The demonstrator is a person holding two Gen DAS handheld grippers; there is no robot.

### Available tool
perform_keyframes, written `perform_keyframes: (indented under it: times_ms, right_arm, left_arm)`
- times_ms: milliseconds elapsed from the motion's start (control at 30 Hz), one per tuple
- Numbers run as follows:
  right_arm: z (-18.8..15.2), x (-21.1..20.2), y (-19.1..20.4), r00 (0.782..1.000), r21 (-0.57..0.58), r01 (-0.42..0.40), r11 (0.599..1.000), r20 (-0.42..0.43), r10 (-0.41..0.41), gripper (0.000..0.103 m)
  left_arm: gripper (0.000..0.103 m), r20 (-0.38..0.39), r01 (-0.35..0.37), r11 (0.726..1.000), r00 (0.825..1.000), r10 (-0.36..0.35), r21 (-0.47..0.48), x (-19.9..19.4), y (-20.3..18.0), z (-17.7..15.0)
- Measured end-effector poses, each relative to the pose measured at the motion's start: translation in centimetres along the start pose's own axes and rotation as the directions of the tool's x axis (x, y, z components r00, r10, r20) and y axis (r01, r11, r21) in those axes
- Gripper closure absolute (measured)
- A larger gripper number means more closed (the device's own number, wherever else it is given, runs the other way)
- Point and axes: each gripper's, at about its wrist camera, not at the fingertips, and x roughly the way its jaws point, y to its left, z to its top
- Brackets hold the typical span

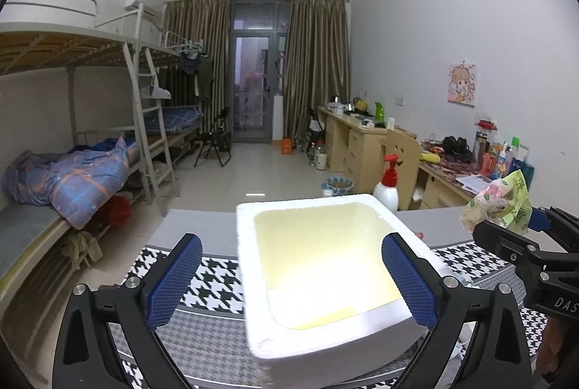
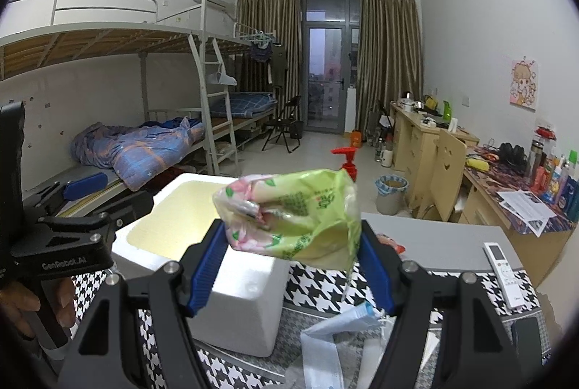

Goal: Organize soft objects
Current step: 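Carry the floral bag with the right gripper over the foam box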

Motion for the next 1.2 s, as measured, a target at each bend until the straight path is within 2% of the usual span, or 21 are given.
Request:
perform_keyframes:
  times_ms: [533, 1200]
  right_arm:
    - [0.8, 1.7, 1.7, 0.998, -0.026, -0.065, 0.998, -0.026, 0.064, 0.029]
    - [1.1, 4.6, 4.2, 0.99, -0.056, -0.112, 0.992, -0.096, 0.106, 0.029]
  left_arm:
    - [0.001, 0.009, -0.043, 0.999, 0.999, 0.043, -0.012, -1.2, 1.6, -0.8]
    - [0.001, -0.013, -0.051, 0.998, 0.999, 0.051, -0.026, -1.4, 3.6, -2.3]
